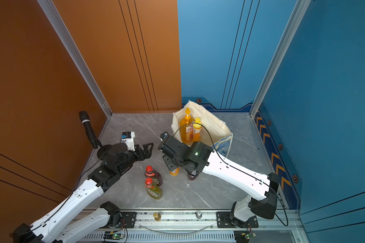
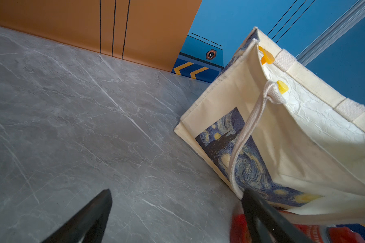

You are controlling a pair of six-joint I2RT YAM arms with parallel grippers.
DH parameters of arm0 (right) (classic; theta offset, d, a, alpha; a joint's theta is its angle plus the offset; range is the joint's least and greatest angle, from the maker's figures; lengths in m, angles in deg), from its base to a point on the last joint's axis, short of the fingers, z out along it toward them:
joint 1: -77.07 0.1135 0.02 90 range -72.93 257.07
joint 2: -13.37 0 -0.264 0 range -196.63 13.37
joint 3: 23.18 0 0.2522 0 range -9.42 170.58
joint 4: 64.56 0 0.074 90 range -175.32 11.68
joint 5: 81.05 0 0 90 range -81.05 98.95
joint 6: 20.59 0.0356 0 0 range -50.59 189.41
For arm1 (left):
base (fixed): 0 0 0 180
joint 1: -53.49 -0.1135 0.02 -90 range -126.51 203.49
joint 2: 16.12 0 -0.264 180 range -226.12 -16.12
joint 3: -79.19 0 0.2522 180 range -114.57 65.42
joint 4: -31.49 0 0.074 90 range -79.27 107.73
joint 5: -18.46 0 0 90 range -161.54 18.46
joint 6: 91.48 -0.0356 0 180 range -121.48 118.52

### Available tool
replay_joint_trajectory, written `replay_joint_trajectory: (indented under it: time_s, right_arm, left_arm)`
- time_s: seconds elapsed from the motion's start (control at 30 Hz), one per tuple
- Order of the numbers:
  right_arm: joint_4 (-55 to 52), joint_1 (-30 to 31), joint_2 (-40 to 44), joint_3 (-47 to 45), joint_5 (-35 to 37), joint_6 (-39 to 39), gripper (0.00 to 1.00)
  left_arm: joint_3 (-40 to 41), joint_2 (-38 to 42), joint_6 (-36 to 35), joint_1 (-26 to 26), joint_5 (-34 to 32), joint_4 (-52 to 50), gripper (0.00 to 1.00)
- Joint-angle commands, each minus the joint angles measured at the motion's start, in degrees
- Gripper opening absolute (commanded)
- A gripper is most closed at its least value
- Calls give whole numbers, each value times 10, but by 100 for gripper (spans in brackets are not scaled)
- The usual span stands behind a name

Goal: Pack dish soap into the shopping bag
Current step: Pick up the bottle of dish soap at the center of the board, then place the bottle of dish soap in the shopping bag.

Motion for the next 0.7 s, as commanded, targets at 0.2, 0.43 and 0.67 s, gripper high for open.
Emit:
replay_joint_trajectory:
  time_s: [0.2,0.43,0.67]
  right_arm:
    - [-35,-25,-14,120,22,-27,30]
    - [-62,-58,-41,204,-12,-29,26]
    - [-89,-77,-72,294,-19,-48,25]
  left_arm:
    - [-24,-22,-5,9,33,-7,98]
    - [-35,-48,-10,18,46,1,98]
    - [-40,-60,-8,22,49,1,98]
